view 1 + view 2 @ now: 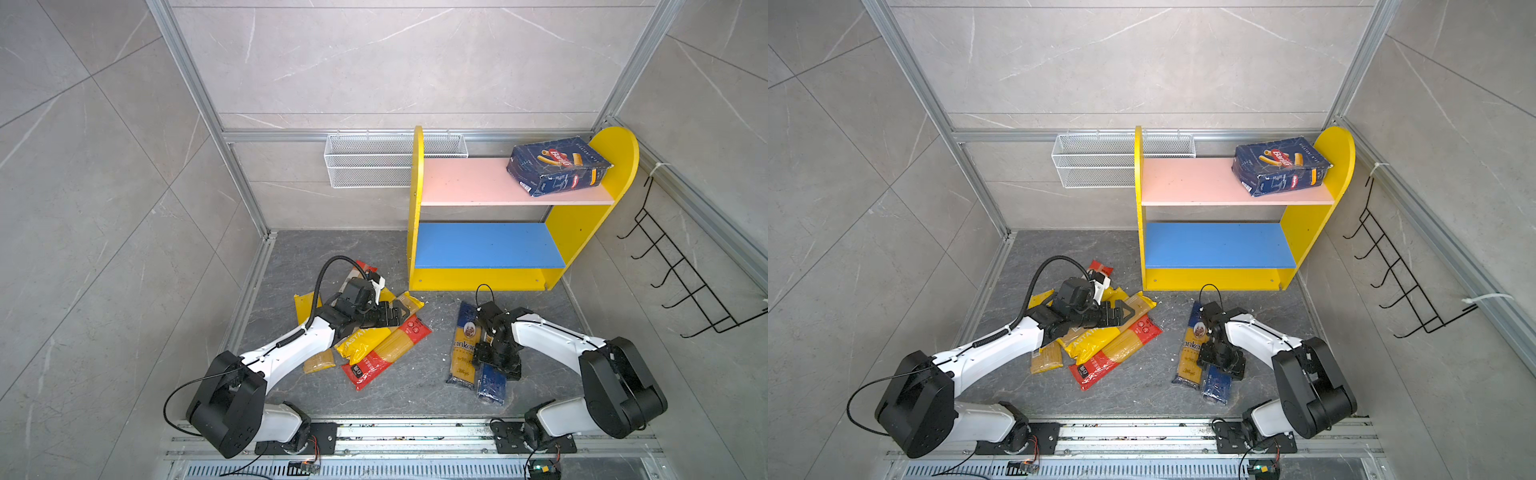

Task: Place and organize the pasta boxes and bags onto the shelf
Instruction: 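Grasp the blue Barilla spaghetti box by its end with the right gripper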

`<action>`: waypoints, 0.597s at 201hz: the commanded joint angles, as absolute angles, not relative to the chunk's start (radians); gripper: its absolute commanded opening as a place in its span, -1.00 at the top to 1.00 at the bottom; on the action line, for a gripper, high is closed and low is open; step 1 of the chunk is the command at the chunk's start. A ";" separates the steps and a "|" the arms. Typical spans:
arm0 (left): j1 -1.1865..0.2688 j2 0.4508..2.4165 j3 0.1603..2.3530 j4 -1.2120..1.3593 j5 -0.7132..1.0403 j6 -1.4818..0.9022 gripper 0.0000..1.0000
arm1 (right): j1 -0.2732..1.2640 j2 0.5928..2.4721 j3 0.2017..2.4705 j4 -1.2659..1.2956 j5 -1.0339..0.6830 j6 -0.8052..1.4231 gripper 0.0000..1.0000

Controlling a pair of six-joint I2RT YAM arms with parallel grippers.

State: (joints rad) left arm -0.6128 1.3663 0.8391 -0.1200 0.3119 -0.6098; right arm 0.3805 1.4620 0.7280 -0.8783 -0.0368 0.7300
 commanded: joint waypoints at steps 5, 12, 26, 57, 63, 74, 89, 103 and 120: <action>-0.615 1.336 0.827 -0.112 0.302 -0.586 -1.00 | 0.393 1.514 0.698 -0.797 -0.027 0.730 -0.42; -0.615 1.335 0.824 -0.111 0.302 -0.585 -1.00 | 0.394 1.511 0.694 -0.792 -0.031 0.728 -0.24; -0.615 1.332 0.822 -0.114 0.302 -0.585 -1.00 | 0.394 1.491 0.695 -0.801 -0.035 0.730 0.00; -0.615 1.316 0.829 -0.139 0.299 -0.578 -1.00 | 0.394 1.397 0.738 -0.851 -0.044 0.722 0.23; -0.616 1.312 0.831 -0.143 0.297 -0.576 -1.00 | 0.394 1.377 0.753 -0.867 -0.044 0.718 0.23; -0.616 1.306 0.835 -0.153 0.291 -0.574 -1.00 | 0.393 1.343 0.788 -0.900 -0.043 0.709 0.24; -0.615 1.299 0.838 -0.163 0.288 -0.573 -1.00 | 0.393 1.302 0.832 -0.943 -0.038 0.697 0.25; -0.616 1.291 0.836 -0.167 0.283 -0.577 -1.00 | 0.394 1.270 0.869 -0.979 -0.035 0.685 0.25; -0.616 1.282 0.836 -0.175 0.278 -0.577 -1.00 | 0.393 1.230 0.908 -1.016 -0.036 0.677 0.25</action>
State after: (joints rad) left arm -0.6128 1.3186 0.8227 -0.1547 0.2909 -0.6018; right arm 0.3870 1.3090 0.8165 -0.9562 -0.0525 0.7082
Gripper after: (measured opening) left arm 0.999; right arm 0.392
